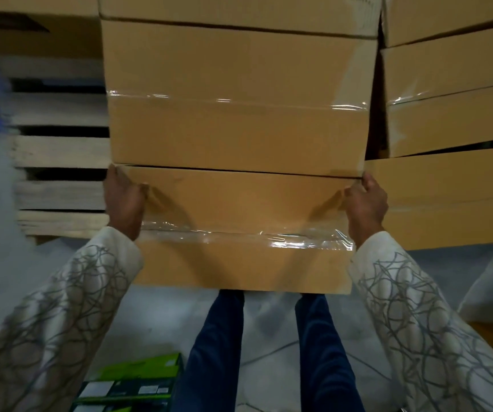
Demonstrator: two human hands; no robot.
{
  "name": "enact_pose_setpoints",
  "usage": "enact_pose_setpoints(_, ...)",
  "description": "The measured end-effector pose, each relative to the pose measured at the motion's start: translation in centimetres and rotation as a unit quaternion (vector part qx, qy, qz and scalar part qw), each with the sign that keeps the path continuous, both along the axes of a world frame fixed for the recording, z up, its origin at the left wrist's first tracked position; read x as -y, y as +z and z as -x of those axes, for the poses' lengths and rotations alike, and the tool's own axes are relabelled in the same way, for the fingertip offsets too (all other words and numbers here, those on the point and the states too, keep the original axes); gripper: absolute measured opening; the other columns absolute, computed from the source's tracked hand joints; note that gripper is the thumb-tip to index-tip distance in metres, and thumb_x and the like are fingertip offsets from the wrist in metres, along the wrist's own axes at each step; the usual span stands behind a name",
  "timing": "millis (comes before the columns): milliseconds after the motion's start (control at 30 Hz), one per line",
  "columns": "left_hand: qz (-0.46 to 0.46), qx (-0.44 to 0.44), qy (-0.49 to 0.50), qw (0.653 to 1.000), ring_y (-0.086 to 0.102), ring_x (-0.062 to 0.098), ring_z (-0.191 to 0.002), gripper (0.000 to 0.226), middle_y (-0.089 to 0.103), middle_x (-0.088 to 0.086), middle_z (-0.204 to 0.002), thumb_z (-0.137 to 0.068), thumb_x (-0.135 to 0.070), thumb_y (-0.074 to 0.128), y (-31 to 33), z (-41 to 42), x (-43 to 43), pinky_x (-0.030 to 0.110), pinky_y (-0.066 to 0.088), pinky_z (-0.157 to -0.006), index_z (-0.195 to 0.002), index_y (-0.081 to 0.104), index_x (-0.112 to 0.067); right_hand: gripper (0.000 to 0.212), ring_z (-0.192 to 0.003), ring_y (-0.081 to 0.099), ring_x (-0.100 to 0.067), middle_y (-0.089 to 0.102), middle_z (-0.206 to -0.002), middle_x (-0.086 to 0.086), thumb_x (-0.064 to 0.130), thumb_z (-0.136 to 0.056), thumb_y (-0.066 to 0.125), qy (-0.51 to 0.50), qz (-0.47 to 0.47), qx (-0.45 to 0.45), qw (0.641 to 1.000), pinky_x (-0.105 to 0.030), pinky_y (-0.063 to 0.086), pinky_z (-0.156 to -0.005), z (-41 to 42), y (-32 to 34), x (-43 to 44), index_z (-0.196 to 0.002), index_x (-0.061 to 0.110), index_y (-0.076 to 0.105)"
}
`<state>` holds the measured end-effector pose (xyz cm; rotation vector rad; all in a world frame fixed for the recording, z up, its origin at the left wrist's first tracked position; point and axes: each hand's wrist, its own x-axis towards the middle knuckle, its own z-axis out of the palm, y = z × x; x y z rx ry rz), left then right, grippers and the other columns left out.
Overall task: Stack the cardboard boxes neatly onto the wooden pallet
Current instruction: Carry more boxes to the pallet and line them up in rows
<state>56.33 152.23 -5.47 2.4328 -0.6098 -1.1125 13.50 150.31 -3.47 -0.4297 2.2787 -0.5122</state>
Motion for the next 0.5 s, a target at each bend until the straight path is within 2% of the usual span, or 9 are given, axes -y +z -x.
enact_pose_setpoints(67, 0.013, -0.037, 0.057, 0.998, 0.064, 0.019, -0.107, 0.062, 0.063, -0.002, -0.125, -0.079, -0.013, 0.063, 0.3, 0.3, 0.1, 0.042, 0.06, -0.088, -0.134, 0.054, -0.039, 0.055, -0.123, 0.063, -0.019, 0.061, -0.145, 0.004, 0.015, -0.095, 0.054, -0.011, 0.004, -0.005, 1.0, -0.024, 0.052, -0.096, -0.4, -0.2, -0.1, -0.149, 0.028, 0.056)
enact_pose_setpoints(133, 0.028, -0.062, 0.129, 0.989, 0.064, 0.002, -0.089, 0.062, 0.063, -0.012, -0.113, -0.095, -0.004, 0.057, 0.2, 0.3, 0.4, 0.019, 0.057, -0.068, -0.15, 0.047, -0.032, 0.054, -0.119, 0.062, -0.016, 0.055, -0.151, 0.004, 0.012, -0.101, 0.052, -0.012, -0.002, -0.006, 1.0, -0.01, 0.049, -0.082, -0.2, -0.6, -0.3, -0.153, 0.027, 0.05)
enact_pose_setpoints(167, 0.031, -0.062, 0.146, 0.987, 0.061, -0.004, -0.079, 0.061, 0.062, -0.018, -0.108, -0.1, -0.001, 0.054, 0.1, 0.1, 0.6, 0.014, 0.053, -0.061, -0.154, 0.044, -0.027, 0.056, -0.117, 0.06, -0.015, 0.054, -0.152, 0.004, 0.01, -0.101, 0.052, -0.006, -0.01, -0.003, 1.0, -0.004, 0.046, -0.074, -0.2, -0.6, -0.4, -0.154, 0.027, 0.048)
enact_pose_setpoints(200, 0.029, -0.063, 0.148, 0.987, 0.059, -0.005, -0.073, 0.061, 0.061, -0.019, -0.108, -0.101, 0.001, 0.052, 0.0, -0.1, 0.6, 0.012, 0.051, -0.058, -0.155, 0.042, -0.025, 0.059, -0.118, 0.06, -0.016, 0.052, -0.153, 0.004, 0.007, -0.101, 0.053, 0.001, -0.014, -0.001, 1.0, -0.005, 0.046, -0.075, -0.2, -0.7, -0.5, -0.156, 0.027, 0.045)
enact_pose_setpoints(233, 0.027, -0.071, 0.148, 0.986, 0.058, -0.004, -0.073, 0.063, 0.063, -0.016, -0.113, -0.1, 0.004, 0.051, 0.1, -0.4, 0.6, 0.012, 0.05, -0.057, -0.155, 0.043, -0.025, 0.063, -0.124, 0.059, -0.019, 0.051, -0.155, 0.003, 0.005, -0.099, 0.053, 0.01, -0.018, -0.003, 1.0, -0.011, 0.047, -0.084, -0.3, -0.8, -0.6, -0.157, 0.028, 0.043)
enact_pose_setpoints(267, 0.023, -0.075, 0.145, 0.986, 0.059, -0.001, -0.076, 0.067, 0.063, -0.01, -0.12, -0.097, 0.007, 0.052, 0.0, -0.7, 0.7, 0.013, 0.051, -0.057, -0.154, 0.044, -0.027, 0.066, -0.13, 0.057, -0.021, 0.051, -0.155, 0.002, 0.004, -0.098, 0.053, 0.015, -0.02, -0.004, 1.0, -0.017, 0.046, -0.094, -0.3, -0.8, -0.6, -0.158, 0.029, 0.042)
enact_pose_setpoints(300, 0.02, -0.083, 0.143, 0.986, 0.059, 0.003, -0.081, 0.072, 0.062, -0.005, -0.125, -0.094, 0.011, 0.052, 0.1, -0.9, 0.6, 0.015, 0.052, -0.059, -0.153, 0.046, -0.029, 0.067, -0.133, 0.055, -0.022, 0.051, -0.155, 0.002, 0.004, -0.098, 0.053, 0.02, -0.024, -0.004, 0.999, -0.02, 0.043, -0.098, -0.4, -0.7, -0.7, -0.158, 0.029, 0.041)
enact_pose_setpoints(400, 0.003, -0.094, 0.127, 0.987, 0.058, 0.007, -0.088, 0.079, 0.058, -0.001, -0.129, -0.09, 0.016, 0.05, -0.4, -1.5, 0.7, 0.018, 0.053, -0.062, -0.154, 0.046, -0.031, 0.067, -0.13, 0.055, -0.02, 0.051, -0.154, 0.002, 0.003, -0.097, 0.05, 0.027, -0.024, -0.001, 0.999, -0.02, 0.041, -0.097, -0.5, -0.3, -0.9, -0.158, 0.028, 0.039)
enact_pose_setpoints(500, 0.01, -0.095, 0.085, 0.992, 0.059, 0.006, -0.089, 0.073, 0.063, -0.004, -0.123, -0.092, 0.017, 0.05, -1.1, -1.8, 0.4, 0.019, 0.054, -0.065, -0.15, 0.049, -0.028, 0.067, -0.115, 0.057, -0.01, 0.052, -0.154, 0.004, 0.004, -0.096, 0.051, 0.02, -0.003, 0.011, 1.0, -0.019, 0.046, -0.094, -0.2, -0.2, -1.1, -0.158, 0.026, 0.041)
